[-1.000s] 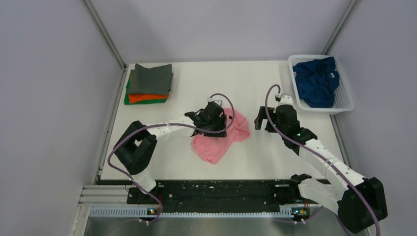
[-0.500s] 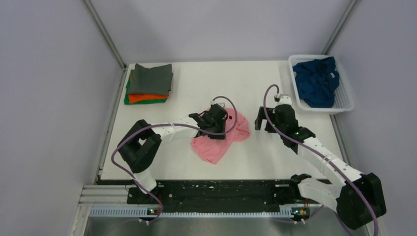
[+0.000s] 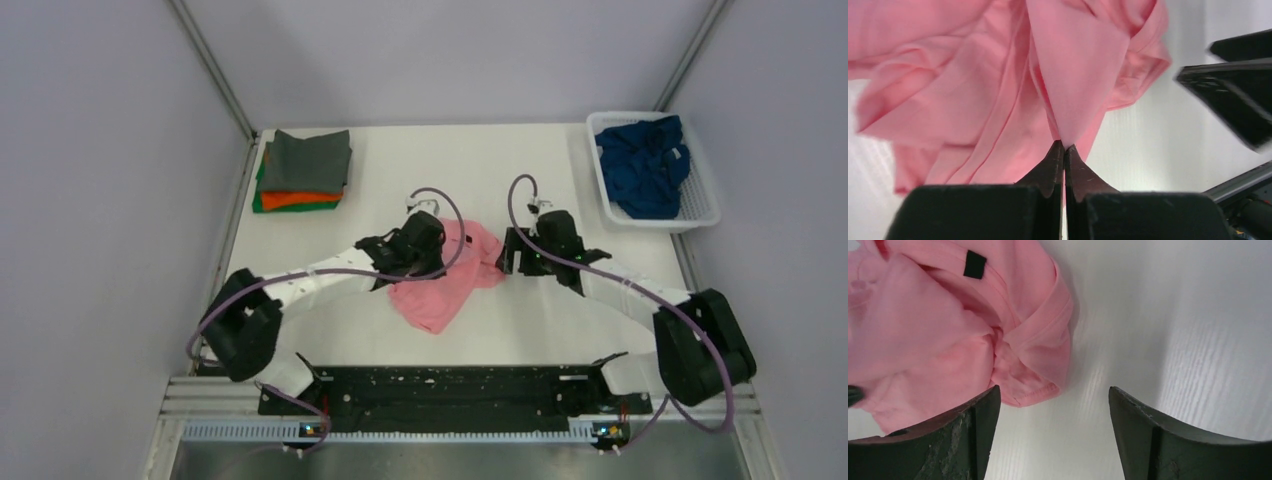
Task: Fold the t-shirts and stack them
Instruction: Flatten out the tshirt
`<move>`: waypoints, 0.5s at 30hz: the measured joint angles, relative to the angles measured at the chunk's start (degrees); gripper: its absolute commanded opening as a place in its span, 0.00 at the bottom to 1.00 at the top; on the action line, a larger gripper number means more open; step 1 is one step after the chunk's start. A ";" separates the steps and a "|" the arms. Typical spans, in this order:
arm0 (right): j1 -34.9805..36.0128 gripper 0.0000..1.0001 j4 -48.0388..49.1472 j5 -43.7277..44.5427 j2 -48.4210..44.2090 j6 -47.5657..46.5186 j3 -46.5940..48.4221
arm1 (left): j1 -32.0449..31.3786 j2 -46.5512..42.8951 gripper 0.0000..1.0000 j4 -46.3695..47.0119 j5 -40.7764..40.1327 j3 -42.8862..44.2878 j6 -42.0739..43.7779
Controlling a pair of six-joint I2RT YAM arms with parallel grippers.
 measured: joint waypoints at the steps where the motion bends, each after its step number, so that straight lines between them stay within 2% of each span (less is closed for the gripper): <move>1: 0.00 0.71 0.46 -1.11 1.90 0.31 0.04 | 0.00 -3.30 0.00 -0.37 -1.46 -1.03 -0.35; 4: 0.02 0.67 1.36 -4.31 7.82 1.33 0.26 | 0.00 -13.18 0.00 -1.07 -6.16 -3.34 -1.27; 6: 0.20 0.59 3.06 -5.55 10.27 1.77 1.44 | 0.00 -19.21 0.00 -1.05 -9.35 -5.01 -1.73; 9: 0.72 0.29 6.19 -6.29 14.91 2.32 3.63 | 0.02 -27.96 0.00 -1.57 -14.53 -7.91 -2.25; 13: 1.97 0.01 8.92 -8.11 18.73 3.56 5.03 | 0.07 -35.93 0.00 -5.01 -20.65 -10.19 -2.89; 15: 2.80 0.00 8.55 -8.63 19.17 3.69 5.33 | 0.07 -38.38 0.00 -6.47 -23.10 -10.23 -2.89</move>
